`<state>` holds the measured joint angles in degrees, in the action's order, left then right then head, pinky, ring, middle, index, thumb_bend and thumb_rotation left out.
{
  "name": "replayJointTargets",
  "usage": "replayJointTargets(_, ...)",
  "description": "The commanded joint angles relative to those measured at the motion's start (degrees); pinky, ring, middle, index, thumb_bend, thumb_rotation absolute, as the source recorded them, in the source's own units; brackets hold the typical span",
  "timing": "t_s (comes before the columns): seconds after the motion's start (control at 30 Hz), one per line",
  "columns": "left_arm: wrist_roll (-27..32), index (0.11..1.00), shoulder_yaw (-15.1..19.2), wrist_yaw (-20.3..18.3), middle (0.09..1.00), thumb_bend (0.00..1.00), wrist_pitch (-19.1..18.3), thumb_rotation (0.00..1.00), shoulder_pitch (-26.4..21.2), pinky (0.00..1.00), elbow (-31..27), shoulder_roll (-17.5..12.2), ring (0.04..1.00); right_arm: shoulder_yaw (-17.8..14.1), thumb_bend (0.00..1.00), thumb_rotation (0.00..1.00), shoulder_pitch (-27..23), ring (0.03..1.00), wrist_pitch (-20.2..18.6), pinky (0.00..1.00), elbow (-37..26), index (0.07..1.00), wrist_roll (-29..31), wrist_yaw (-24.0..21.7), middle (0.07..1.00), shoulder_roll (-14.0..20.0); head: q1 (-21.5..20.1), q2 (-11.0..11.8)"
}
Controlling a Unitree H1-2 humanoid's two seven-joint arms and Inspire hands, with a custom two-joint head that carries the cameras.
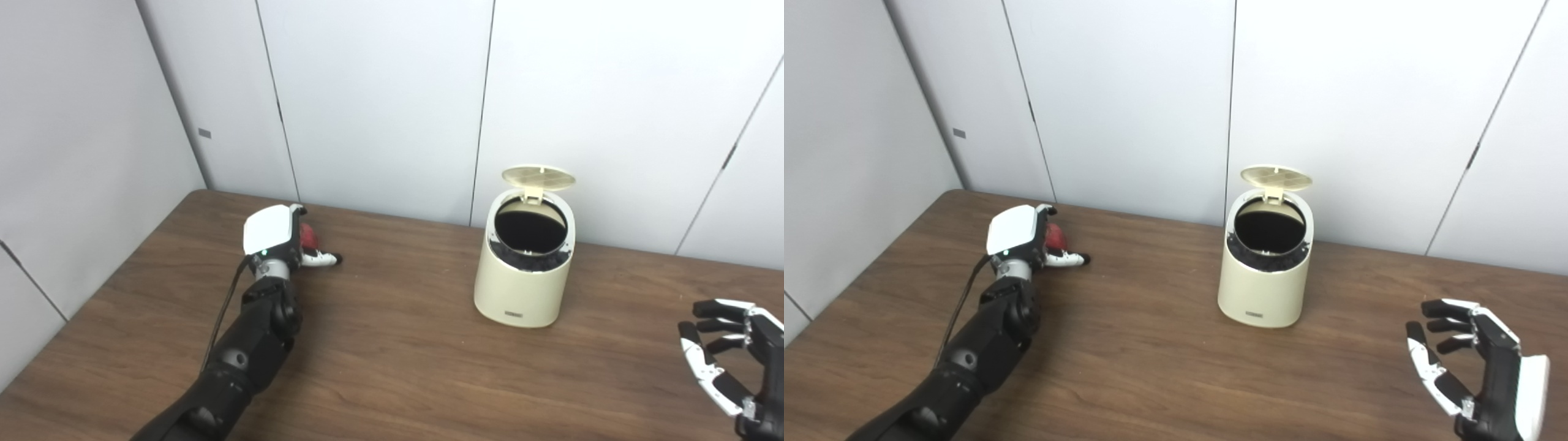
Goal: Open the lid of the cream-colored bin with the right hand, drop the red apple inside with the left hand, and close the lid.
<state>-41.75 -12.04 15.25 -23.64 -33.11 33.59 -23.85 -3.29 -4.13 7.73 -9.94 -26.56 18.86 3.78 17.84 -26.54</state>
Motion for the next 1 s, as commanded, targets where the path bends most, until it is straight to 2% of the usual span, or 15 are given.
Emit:
replayJointTargets(0.0,-1.73,0.685,-1.19,-1.33,0.599,1.00,-1.13,0.23,-3.23,0.43,-0.16,-2.08,0.523,-0.06,0.11,0.00,-0.80,0.517,0.05,0.35,-2.37,0.536,-0.34,-0.39,0.566,-0.13,-0.07,-0.08)
replayJointTargets(0.03,-1.76,0.557,-1.81,-3.26,0.494,1.00,-1.98,0.20,-3.69,0.33,-0.27,-2.47,0.414,0.03,0.11,0.00,-0.81,0.514,0.07,0.34,-2.51,0.536,-0.28,-0.44,0.563,-0.19,-0.19,-0.13)
replayJointTargets(0.07,-1.97,0.523,-2.09,-5.50,0.440,0.98,-2.68,0.17,-4.09,0.28,-0.44,-2.74,0.357,0.10,0.10,0.00,-0.83,0.517,0.07,0.35,-2.64,0.535,-0.20,-0.47,0.564,-0.28,-0.26,-0.10)
replayJointTargets(0.17,-5.83,0.624,-1.91,-11.28,0.400,0.90,-3.28,0.06,-4.76,0.22,-0.61,-3.01,0.294,0.18,0.10,0.00,-0.95,0.502,0.15,0.33,-2.76,0.534,-0.33,-0.38,0.557,-0.57,-0.37,-0.03)
replayJointTargets(0.2,-7.44,0.602,-1.83,-12.34,0.438,0.73,-3.28,0.03,-4.82,0.22,-0.61,-3.03,0.308,0.20,0.09,0.00,-0.99,0.494,0.31,0.32,-2.69,0.532,-0.48,-0.30,0.552,-0.61,-0.51,-0.06)
replayJointTargets(0.23,-8.87,0.588,-1.75,-12.50,0.461,0.63,-3.27,0.01,-4.80,0.23,-0.41,-2.99,0.317,0.22,0.08,0.00,-1.03,0.489,0.57,0.32,-2.59,0.531,-0.59,-0.23,0.549,-0.62,-0.58,-0.04)
replayJointTargets(0.33,-10.96,0.578,-1.05,-11.23,0.476,0.56,-3.27,0.00,-4.50,0.23,0.11,-2.64,0.328,0.25,0.07,0.00,-1.08,0.500,0.56,0.34,-2.59,0.531,-1.37,-0.19,0.554,-0.59,-0.71,-0.06)
replayJointTargets(0.37,-11.13,0.556,-1.08,-10.11,0.445,0.54,-3.27,0.00,-4.26,0.23,-0.09,-2.64,0.336,0.17,0.08,0.00,-1.07,0.501,0.39,0.34,-2.64,0.533,-1.19,-0.30,0.555,-0.66,-0.71,-0.06)
replayJointTargets(0.43,-10.88,0.551,-0.94,-8.28,0.453,0.50,-3.25,0.00,-3.75,0.24,-0.68,-2.57,0.354,0.08,0.08,0.00,-1.11,0.502,0.46,0.33,-2.54,0.537,-0.94,-0.36,0.556,-0.67,-0.59,0.09)
replayJointTargets(0.63,-9.89,0.552,-1.24,-5.42,0.458,0.49,-3.11,0.00,-3.23,0.24,-0.96,-2.37,0.355,0.23,0.07,0.00,-1.40,0.519,1.47,0.35,-1.90,0.533,-1.80,0.09,0.565,-0.30,-0.11,0.33)
replayJointTargets(0.67,-9.78,0.554,-1.13,-5.50,0.455,0.49,-3.15,0.00,-3.22,0.23,-1.10,-2.33,0.351,0.18,0.06,0.00,-1.38,0.514,1.05,0.34,-2.12,0.532,-1.60,-0.01,0.562,-0.56,-0.26,0.36)
replayJointTargets(0.73,-10.26,0.555,-0.97,-5.77,0.456,0.49,-3.23,0.00,-3.13,0.25,-1.81,-2.31,0.357,0.04,0.08,0.00,-1.28,0.439,0.48,0.27,-2.47,0.536,-0.78,-0.31,0.529,-0.98,-0.37,0.35)
replayJointTargets(0.8,-10.00,0.554,-0.86,-4.95,0.450,0.49,-3.14,0.00,-2.77,0.23,-3.47,-2.35,0.357,0.04,0.08,0.00,-1.17,0.428,0.57,0.26,-2.51,0.538,-0.43,-0.36,0.526,-1.15,-0.91,0.24)
replayJointTargets(0.83,-9.79,0.555,-0.82,-4.57,0.448,0.49,-3.09,0.00,-2.62,0.23,-4.11,-2.38,0.358,0.06,0.09,0.00,-1.14,0.460,0.65,0.29,-2.50,0.538,-0.39,-0.33,0.534,-1.19,-0.91,0.24)
replayJointTargets(0.97,-8.16,0.532,1.06,-2.55,0.441,0.49,-1.99,0.00,-0.80,0.19,-12.41,-1.28,0.336,0.05,0.11,0.00,-1.14,0.507,1.29,0.33,-1.81,0.541,-0.42,0.13,0.562,-1.23,-1.99,-0.22)
